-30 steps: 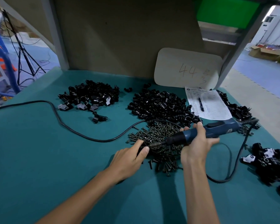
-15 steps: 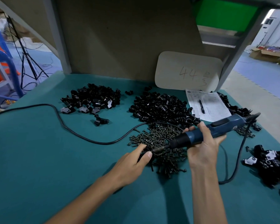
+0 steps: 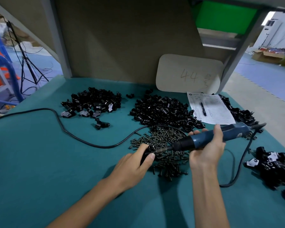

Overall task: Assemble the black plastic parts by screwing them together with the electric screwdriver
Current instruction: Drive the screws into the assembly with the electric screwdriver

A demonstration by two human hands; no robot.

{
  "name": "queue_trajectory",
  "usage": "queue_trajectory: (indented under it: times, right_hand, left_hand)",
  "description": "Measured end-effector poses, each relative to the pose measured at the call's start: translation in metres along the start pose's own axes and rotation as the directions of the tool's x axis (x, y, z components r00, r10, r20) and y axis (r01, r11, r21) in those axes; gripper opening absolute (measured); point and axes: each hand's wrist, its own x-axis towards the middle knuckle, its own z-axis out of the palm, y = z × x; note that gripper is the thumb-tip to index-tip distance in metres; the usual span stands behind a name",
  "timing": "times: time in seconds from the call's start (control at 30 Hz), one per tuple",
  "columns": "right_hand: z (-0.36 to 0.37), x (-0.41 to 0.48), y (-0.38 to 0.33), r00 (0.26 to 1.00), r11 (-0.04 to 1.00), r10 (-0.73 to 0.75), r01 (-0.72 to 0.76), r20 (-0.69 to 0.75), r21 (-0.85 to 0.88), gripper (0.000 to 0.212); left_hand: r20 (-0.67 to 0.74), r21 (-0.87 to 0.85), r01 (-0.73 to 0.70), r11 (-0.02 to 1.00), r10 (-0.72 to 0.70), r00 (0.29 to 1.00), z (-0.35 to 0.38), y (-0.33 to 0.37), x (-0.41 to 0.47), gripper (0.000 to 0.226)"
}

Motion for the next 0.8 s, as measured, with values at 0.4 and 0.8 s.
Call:
queue_trajectory:
  times: [0.4, 0.8]
  right_hand:
    - [-0.0036, 0.0041, -0.0006, 0.997, 1.0, -0.014, 0.013, -0.072, -0.023, 0.029]
    - [-0.0054, 0.0092, -0.0022, 0.996, 1.0, -0.019, 0.018, -0.087, -0.015, 0.034]
  left_hand:
    - [0.049, 0.083, -0.079, 0.993, 0.075, 0.996, -0.0003, 0.0002, 0.0033, 0.023]
    - [0.027, 0.046, -0.083, 0.995, 0.082, 0.996, 0.0017, -0.0008, 0.0087, 0.025]
